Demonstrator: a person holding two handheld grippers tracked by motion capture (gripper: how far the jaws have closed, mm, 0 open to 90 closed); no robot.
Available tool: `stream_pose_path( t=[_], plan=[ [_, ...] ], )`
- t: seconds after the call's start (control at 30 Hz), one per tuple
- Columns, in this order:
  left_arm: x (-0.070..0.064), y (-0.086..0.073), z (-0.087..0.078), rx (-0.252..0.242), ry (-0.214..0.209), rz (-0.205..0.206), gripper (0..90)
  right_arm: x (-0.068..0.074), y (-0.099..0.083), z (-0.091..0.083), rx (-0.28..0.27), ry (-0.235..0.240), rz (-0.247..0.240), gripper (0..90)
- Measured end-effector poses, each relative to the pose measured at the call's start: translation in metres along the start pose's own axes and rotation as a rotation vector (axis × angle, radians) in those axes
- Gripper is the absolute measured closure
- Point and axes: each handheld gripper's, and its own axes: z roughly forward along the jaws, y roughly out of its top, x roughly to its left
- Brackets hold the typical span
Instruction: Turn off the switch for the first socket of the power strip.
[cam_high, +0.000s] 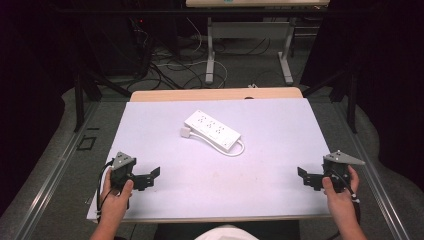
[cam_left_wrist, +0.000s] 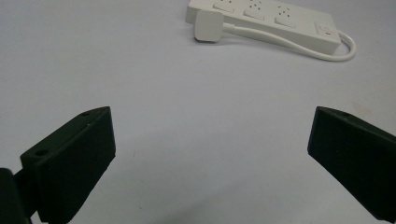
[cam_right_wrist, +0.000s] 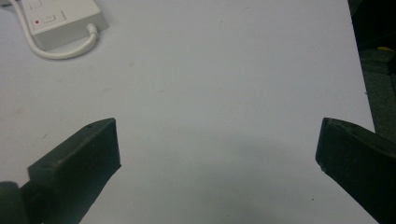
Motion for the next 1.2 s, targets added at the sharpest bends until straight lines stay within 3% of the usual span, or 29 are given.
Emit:
stream_pose_path(
  t=[0.3, 0.47, 0.67, 0.83, 1.03, 1.2],
  plan=[
    [0.002, -0.002, 0.001, 0.007, -0.007, -0.014, 1.0, 0.005, 0.0, 0.004, 0.022, 0.011, -0.019, 0.0],
    [-0.001, -0.003, 0.001, 0.008, -0.017, -0.01, 1.0, 0.005, 0.0, 0.006, -0.001, 0.027, -0.02, 0.0],
    [-0.002, -0.003, 0.0, -0.004, -0.032, -0.007, 0.5, 0.007, 0.001, 0.007, -0.016, 0.014, -0.006, 0.0],
    [-0.003, -0.005, 0.0, 0.004, -0.04, -0.012, 0.3, 0.009, 0.002, 0.009, -0.012, 0.006, -0.043, 0.0],
    [-0.004, -0.005, 0.0, -0.005, -0.04, -0.015, 0.2, 0.012, 0.003, 0.012, 0.014, 0.029, -0.055, 0.0],
    [-0.003, -0.006, 0.002, -0.001, -0.023, -0.023, 0.2, 0.016, 0.003, 0.013, -0.013, 0.074, -0.045, 0.0]
  ],
)
